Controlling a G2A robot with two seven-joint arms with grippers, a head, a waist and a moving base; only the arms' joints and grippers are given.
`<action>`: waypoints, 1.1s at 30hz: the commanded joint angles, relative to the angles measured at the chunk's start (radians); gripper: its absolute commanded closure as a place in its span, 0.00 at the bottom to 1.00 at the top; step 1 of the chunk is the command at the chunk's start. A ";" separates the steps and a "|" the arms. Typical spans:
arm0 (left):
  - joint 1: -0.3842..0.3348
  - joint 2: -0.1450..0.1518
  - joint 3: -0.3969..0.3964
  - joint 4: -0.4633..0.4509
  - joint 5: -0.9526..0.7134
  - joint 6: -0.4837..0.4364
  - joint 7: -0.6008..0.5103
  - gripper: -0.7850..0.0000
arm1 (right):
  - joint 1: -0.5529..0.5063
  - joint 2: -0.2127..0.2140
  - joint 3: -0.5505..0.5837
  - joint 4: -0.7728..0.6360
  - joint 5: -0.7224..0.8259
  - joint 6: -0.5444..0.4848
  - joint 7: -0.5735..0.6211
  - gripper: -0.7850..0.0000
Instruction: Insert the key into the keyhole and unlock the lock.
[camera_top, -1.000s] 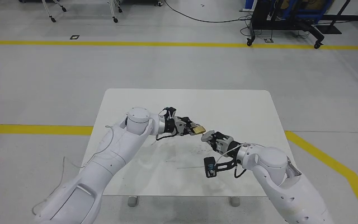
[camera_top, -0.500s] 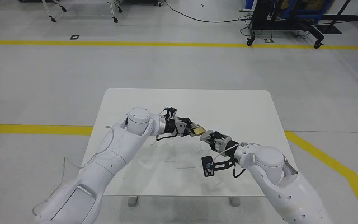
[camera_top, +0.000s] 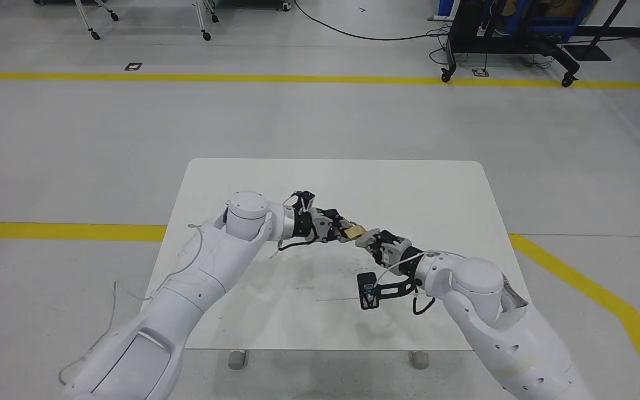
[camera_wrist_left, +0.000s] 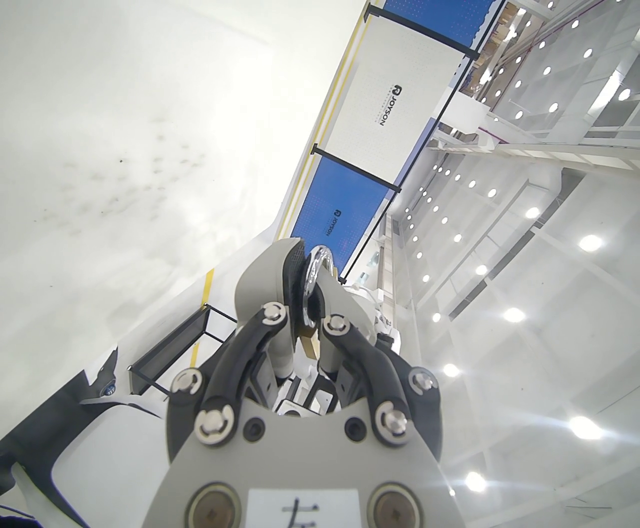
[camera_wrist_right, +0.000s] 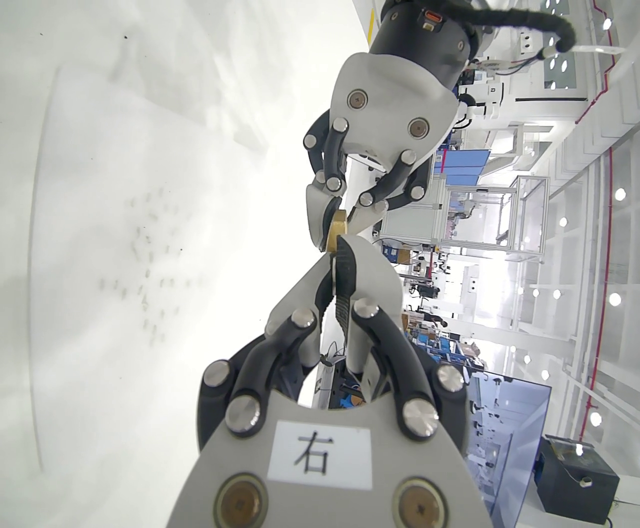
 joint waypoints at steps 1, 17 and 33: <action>0.000 -0.001 -0.002 0.002 -0.001 0.001 0.001 1.00 | -0.004 0.001 0.005 -0.005 0.009 0.007 -0.007 0.60; -0.007 -0.002 -0.028 0.013 0.023 -0.031 0.042 1.00 | -0.054 0.018 0.064 -0.030 0.035 0.017 -0.070 0.63; 0.024 0.013 -0.044 -0.078 0.159 -0.164 0.094 1.00 | -0.011 0.021 0.033 -0.003 0.060 -0.130 -0.036 1.00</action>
